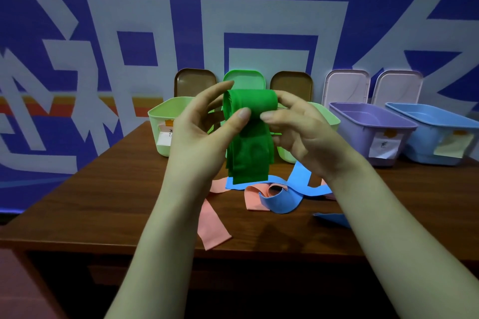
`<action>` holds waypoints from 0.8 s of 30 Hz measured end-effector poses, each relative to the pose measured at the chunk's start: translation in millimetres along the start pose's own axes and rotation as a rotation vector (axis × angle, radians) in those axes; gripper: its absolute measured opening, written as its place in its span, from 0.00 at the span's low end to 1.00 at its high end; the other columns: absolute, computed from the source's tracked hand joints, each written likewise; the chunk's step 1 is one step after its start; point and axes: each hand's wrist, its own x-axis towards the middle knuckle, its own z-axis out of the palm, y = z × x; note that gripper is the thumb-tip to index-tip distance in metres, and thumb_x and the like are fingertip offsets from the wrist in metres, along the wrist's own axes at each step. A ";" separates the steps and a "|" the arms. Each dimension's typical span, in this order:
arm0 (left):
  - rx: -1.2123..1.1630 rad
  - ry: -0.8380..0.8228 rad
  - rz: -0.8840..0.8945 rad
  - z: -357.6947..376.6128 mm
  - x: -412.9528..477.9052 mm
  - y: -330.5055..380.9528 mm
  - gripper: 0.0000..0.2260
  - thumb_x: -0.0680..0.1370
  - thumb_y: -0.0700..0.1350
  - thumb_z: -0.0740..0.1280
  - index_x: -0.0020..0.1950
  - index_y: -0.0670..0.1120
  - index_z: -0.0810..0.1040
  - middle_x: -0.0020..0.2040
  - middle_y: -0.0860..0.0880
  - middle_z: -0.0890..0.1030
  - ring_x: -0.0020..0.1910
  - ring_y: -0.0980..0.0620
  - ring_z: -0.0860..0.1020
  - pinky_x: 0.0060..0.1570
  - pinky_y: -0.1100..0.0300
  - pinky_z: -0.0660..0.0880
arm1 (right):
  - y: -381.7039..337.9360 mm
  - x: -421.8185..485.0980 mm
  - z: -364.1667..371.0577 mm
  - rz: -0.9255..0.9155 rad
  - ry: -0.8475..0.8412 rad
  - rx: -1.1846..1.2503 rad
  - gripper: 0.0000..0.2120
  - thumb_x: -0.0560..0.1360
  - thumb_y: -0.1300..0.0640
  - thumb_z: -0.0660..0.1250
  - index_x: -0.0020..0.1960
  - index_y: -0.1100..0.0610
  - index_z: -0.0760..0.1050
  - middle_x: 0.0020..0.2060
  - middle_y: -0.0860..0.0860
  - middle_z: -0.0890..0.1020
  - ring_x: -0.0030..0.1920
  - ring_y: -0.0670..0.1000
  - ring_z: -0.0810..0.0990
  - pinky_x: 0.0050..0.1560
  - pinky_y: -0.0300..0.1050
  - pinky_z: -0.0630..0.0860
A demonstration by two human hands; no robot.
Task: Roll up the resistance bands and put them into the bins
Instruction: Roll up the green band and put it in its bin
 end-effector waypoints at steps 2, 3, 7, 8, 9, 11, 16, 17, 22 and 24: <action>-0.007 -0.021 0.013 0.0 0.5 -1.8 0.20 0.73 0.36 0.71 0.62 0.49 0.75 0.58 0.48 0.80 0.56 0.52 0.80 0.53 0.58 0.79 | -2.0 0.4 1.9 0.007 0.004 0.053 0.22 0.73 0.53 0.64 0.64 0.63 0.73 0.53 0.58 0.81 0.51 0.55 0.81 0.51 0.47 0.78; -0.007 -0.035 0.022 0.1 0.8 -2.5 0.21 0.72 0.35 0.71 0.62 0.50 0.75 0.58 0.48 0.80 0.57 0.53 0.80 0.53 0.59 0.78 | -2.1 0.4 3.4 0.009 0.014 0.066 0.22 0.74 0.51 0.65 0.63 0.63 0.73 0.51 0.56 0.81 0.49 0.53 0.81 0.49 0.45 0.79; -0.046 -0.082 0.032 0.2 2.4 -4.3 0.24 0.71 0.29 0.69 0.62 0.49 0.74 0.59 0.49 0.79 0.57 0.56 0.79 0.50 0.65 0.76 | -1.8 -0.5 8.5 0.002 0.022 0.104 0.23 0.72 0.54 0.66 0.62 0.67 0.73 0.53 0.60 0.81 0.51 0.53 0.82 0.49 0.43 0.80; -0.059 -0.093 0.032 -0.3 2.7 -4.2 0.25 0.71 0.27 0.68 0.62 0.49 0.73 0.58 0.50 0.79 0.58 0.56 0.79 0.50 0.66 0.76 | -2.2 -0.6 8.9 -0.007 0.021 0.119 0.23 0.71 0.57 0.66 0.62 0.68 0.73 0.52 0.60 0.81 0.51 0.53 0.82 0.49 0.43 0.80; -0.074 -0.103 0.030 -0.7 2.8 -4.2 0.26 0.71 0.25 0.67 0.62 0.49 0.73 0.58 0.51 0.79 0.58 0.56 0.79 0.50 0.67 0.76 | -2.6 -0.7 9.2 -0.020 0.024 0.125 0.22 0.70 0.58 0.67 0.61 0.68 0.73 0.51 0.59 0.81 0.50 0.52 0.82 0.49 0.42 0.80; -0.102 -0.113 0.012 -1.4 2.1 -3.5 0.28 0.71 0.23 0.66 0.62 0.50 0.72 0.59 0.53 0.79 0.60 0.56 0.78 0.50 0.67 0.76 | -3.7 -0.9 9.3 -0.049 0.050 0.114 0.22 0.67 0.61 0.68 0.60 0.66 0.73 0.50 0.57 0.81 0.50 0.51 0.82 0.50 0.41 0.80; -0.087 -0.109 -0.132 -4.4 4.0 -1.0 0.25 0.68 0.40 0.70 0.64 0.51 0.74 0.60 0.50 0.79 0.59 0.53 0.79 0.53 0.60 0.78 | -4.1 -2.2 10.8 -0.147 0.081 0.047 0.22 0.63 0.63 0.70 0.57 0.58 0.73 0.50 0.54 0.81 0.53 0.51 0.80 0.54 0.42 0.79; -0.088 -0.104 -0.170 -3.8 4.4 -0.4 0.24 0.68 0.44 0.70 0.64 0.50 0.75 0.58 0.50 0.80 0.58 0.52 0.79 0.53 0.57 0.78 | -4.5 -2.4 10.9 -0.170 0.079 0.029 0.23 0.63 0.64 0.70 0.57 0.57 0.73 0.51 0.54 0.80 0.53 0.51 0.80 0.54 0.43 0.79; -0.061 -0.055 -0.243 2.0 3.3 4.4 0.22 0.68 0.58 0.68 0.59 0.51 0.77 0.54 0.51 0.81 0.54 0.51 0.81 0.44 0.61 0.78 | -4.6 -1.8 9.0 -0.245 0.041 -0.005 0.23 0.62 0.68 0.71 0.55 0.57 0.72 0.50 0.52 0.79 0.52 0.49 0.79 0.55 0.44 0.79; -0.040 -0.049 -0.236 2.0 4.3 5.1 0.14 0.72 0.57 0.67 0.54 0.54 0.78 0.51 0.53 0.80 0.53 0.51 0.80 0.44 0.61 0.77 | -1.9 -1.1 7.6 -0.266 0.025 -0.034 0.24 0.63 0.72 0.73 0.55 0.57 0.73 0.50 0.52 0.80 0.53 0.50 0.79 0.56 0.46 0.79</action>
